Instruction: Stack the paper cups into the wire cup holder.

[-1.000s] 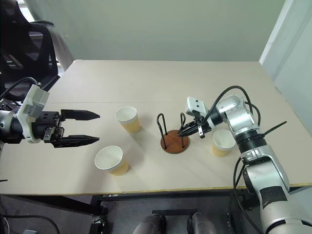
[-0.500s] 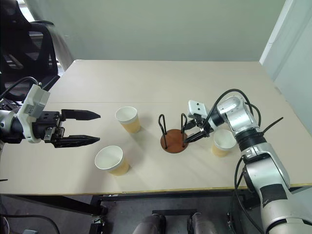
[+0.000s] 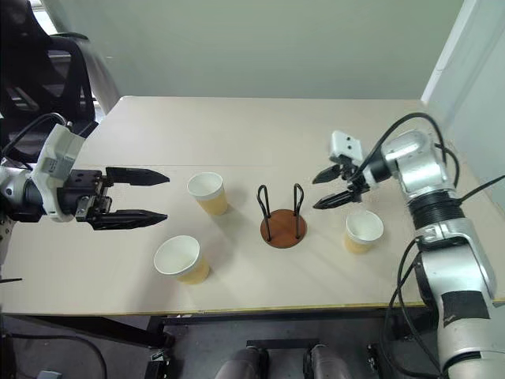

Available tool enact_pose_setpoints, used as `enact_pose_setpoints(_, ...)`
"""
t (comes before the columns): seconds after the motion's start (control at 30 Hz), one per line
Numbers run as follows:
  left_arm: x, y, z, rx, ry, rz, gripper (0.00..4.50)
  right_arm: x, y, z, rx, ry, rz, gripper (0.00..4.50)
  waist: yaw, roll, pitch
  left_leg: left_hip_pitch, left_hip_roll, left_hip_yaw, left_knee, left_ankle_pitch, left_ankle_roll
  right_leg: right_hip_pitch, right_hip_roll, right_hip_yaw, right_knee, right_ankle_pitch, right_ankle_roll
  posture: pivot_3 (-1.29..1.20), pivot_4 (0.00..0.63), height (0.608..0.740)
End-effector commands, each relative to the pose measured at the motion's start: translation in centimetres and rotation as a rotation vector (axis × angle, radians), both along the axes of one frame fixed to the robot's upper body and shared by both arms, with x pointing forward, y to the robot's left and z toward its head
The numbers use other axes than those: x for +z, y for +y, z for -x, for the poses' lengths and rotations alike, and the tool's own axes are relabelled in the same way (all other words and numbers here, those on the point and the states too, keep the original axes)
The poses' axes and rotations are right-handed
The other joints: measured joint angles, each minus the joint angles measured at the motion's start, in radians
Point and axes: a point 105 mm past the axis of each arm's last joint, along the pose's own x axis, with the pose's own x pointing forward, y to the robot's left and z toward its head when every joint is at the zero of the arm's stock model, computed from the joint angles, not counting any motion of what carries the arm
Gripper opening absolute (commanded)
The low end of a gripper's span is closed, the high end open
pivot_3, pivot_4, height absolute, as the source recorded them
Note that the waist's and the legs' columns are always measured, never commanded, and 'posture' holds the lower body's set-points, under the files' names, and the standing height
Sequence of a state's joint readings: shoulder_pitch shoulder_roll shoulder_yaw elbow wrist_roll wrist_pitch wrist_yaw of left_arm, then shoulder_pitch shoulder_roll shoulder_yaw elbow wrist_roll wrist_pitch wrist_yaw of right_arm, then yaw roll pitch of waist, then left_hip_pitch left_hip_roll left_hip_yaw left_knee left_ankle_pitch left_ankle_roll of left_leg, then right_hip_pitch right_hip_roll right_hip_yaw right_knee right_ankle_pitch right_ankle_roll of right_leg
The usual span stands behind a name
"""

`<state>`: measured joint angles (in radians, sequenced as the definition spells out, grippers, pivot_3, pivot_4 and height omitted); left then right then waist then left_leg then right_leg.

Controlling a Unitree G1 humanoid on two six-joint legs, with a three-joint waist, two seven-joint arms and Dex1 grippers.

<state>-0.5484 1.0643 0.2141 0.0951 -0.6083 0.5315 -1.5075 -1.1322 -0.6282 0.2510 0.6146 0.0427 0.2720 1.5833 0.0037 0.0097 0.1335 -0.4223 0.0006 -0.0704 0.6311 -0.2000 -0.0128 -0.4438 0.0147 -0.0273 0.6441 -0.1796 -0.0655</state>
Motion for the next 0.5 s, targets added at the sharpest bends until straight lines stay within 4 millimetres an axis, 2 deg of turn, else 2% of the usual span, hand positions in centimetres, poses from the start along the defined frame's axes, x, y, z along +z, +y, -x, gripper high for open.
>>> enact_pose_setpoints(0.03, 0.6, -0.3, 0.0, -0.033, -0.021, 0.008, 4.50, 3.2, -0.9, 1.5, 0.015, -0.067, -0.013, 3.47, 0.000, 0.000, 0.000, 0.000, 0.000, 0.000, 0.000, 0.000, 0.000, 0.000, 0.000, 0.000, 0.000, 0.000, 0.000, 0.00, 0.150, 0.740)
enact_pose_setpoints(0.2, 0.4, -1.0, -1.0, -0.068, -0.018, 0.010, 4.50, 3.7, -2.8, 4.3, 0.006, -0.034, 0.058, 3.47, 0.007, -0.001, 0.000, -0.001, 0.000, 0.000, 0.000, 0.000, 0.000, 0.000, 0.000, 0.000, 0.000, -0.001, 0.002, 0.00, 0.150, 0.740)
enact_pose_setpoints(0.3, 0.3, -1.4, -1.6, -0.093, -0.016, 0.014, 4.50, 3.1, -3.7, 6.6, 0.015, 0.020, 0.114, 3.47, 0.007, -0.001, 0.000, -0.001, 0.000, 0.000, 0.001, 0.000, 0.000, 0.001, 0.000, 0.000, 0.000, 0.000, 0.004, 0.00, 0.150, 0.740)
enact_pose_setpoints(0.4, 0.1, -1.8, -2.1, -0.107, -0.021, 0.016, 4.50, 2.6, -4.0, 7.5, 0.020, 0.035, 0.144, 3.47, 0.003, -0.001, -0.001, -0.001, 0.000, 0.000, 0.001, 0.005, 0.007, 0.003, 0.000, 0.000, -0.001, -0.001, 0.010, 0.00, 0.150, 0.740)
enact_pose_setpoints(0.5, 0.0, -2.2, -2.5, -0.123, -0.032, 0.022, 4.50, 1.6, -4.5, 7.4, 0.021, 0.007, 0.209, 3.47, -0.001, -0.001, -0.001, -0.001, -0.001, 0.001, 0.002, 0.008, 0.012, 0.004, 0.000, 0.000, -0.001, 0.000, 0.011, 0.00, 0.150, 0.740)
